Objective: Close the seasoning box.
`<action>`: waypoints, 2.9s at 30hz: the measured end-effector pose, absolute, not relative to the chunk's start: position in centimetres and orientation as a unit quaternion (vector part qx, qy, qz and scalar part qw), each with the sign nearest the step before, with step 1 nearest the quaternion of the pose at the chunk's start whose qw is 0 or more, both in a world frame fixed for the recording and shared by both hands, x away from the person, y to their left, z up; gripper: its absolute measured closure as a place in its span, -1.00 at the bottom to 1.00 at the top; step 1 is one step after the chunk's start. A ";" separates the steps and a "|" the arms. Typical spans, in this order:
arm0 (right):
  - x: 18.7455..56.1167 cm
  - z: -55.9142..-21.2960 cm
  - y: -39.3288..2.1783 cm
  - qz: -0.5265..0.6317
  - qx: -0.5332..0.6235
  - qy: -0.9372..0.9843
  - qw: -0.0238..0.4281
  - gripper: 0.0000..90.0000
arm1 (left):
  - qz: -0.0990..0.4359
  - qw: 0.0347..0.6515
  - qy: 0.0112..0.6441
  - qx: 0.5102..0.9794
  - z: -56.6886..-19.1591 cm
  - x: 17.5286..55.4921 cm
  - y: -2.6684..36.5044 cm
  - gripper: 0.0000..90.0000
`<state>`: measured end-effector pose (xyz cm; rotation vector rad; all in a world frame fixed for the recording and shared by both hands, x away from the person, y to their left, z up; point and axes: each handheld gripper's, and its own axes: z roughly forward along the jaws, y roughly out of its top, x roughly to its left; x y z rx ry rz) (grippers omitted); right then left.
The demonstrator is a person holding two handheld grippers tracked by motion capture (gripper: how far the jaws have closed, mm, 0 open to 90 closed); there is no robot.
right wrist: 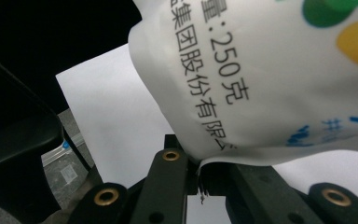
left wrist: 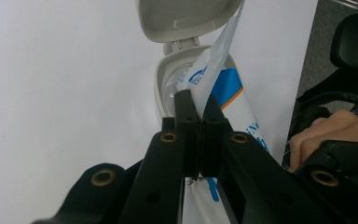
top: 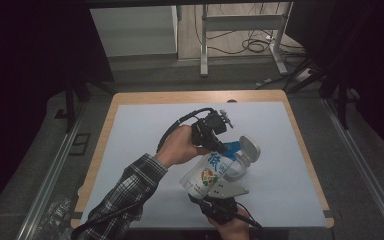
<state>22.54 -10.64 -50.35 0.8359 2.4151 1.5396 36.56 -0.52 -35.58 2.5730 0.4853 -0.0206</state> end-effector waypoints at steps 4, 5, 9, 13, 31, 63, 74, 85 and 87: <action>22.6 -50.3 -10.6 0.514 0.278 0.807 0.081 0.93 | -0.009 0.253 0.178 0.951 -35.6 36.8 -0.7 0.99; 22.6 -50.2 -10.6 0.514 0.278 0.807 0.081 0.93 | -0.010 0.251 0.177 0.952 -35.6 36.8 -0.7 0.99; 22.6 -50.2 -10.5 0.516 0.274 0.807 0.081 0.94 | -0.009 0.244 0.176 0.953 -35.6 36.9 -1.0 0.99; 22.7 -50.0 -10.5 0.515 0.272 0.809 0.084 0.94 | -0.007 0.242 0.177 0.954 -35.6 37.0 -1.1 0.99; 22.6 -49.4 -10.3 0.525 0.252 0.808 0.090 0.96 | -0.008 0.231 0.177 0.957 -35.9 37.1 -1.7 0.99; 22.6 -48.7 -10.4 0.540 0.236 0.803 0.085 0.97 | -0.006 0.219 0.179 0.959 -36.2 37.2 -2.6 0.99; 22.6 -48.6 -10.4 0.541 0.234 0.803 0.086 0.97 | -0.007 0.219 0.180 0.959 -36.2 37.2 -2.6 0.99; 22.6 -48.6 -10.3 0.542 0.231 0.803 0.090 0.97 | -0.007 0.218 0.180 0.959 -36.2 37.2 -2.6 0.99; 22.6 -48.6 -10.3 0.542 0.231 0.803 0.088 0.97 | -0.006 0.219 0.178 0.959 -36.2 37.2 -2.6 0.99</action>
